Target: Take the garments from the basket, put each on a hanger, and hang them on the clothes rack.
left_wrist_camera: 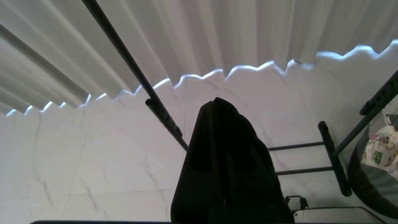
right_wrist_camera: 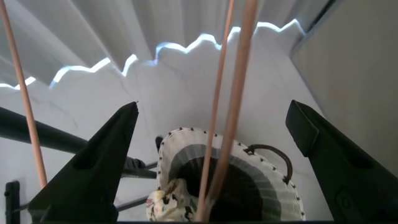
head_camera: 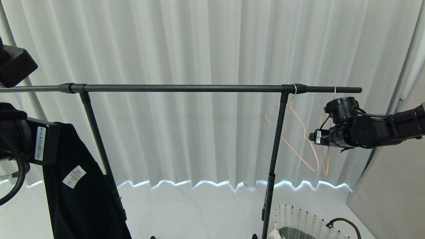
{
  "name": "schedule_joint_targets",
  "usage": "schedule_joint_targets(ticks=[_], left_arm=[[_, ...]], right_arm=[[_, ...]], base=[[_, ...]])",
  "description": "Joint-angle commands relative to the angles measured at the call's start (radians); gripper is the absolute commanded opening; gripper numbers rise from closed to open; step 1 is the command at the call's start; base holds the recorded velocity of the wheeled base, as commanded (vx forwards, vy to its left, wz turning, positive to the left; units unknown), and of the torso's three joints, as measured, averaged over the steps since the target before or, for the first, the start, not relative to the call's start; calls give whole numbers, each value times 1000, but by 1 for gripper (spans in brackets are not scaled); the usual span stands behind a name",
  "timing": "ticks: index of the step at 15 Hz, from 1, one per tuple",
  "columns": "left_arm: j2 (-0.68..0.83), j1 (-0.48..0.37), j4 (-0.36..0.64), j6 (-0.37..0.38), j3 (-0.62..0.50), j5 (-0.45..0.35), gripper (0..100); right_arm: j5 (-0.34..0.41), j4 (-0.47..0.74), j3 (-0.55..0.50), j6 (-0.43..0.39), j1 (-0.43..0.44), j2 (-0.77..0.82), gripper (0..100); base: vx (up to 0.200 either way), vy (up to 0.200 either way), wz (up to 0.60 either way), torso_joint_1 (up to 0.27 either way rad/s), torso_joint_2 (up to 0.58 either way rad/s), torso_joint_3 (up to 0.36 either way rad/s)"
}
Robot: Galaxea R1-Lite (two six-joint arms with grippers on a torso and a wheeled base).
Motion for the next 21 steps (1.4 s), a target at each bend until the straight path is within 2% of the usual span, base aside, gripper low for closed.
schedule_joint_targets(ticks=[1,9,15,18,21], left_arm=[[-5,0,0,0,-2,1,0],[-8,0,0,-2,-2,1,0],[-19,0,0,-2,0,1,0],[-27,0,0,-2,1,1,0],[-27,0,0,-2,1,1,0]], right_arm=[[0,0,-1,0,1,4,0],[-1,-2,-3,-18,7,-6,0],[0,-19,19,-57,17,-89,0],[5,-80,94,-101,28,-166,0],[17,-169,241,-173,33,-267,0]], base=[[0,0,0,0,0,0],[0,0,0,0,0,0],[0,0,0,0,0,0],[0,0,0,0,0,0],[0,0,0,0,0,0]])
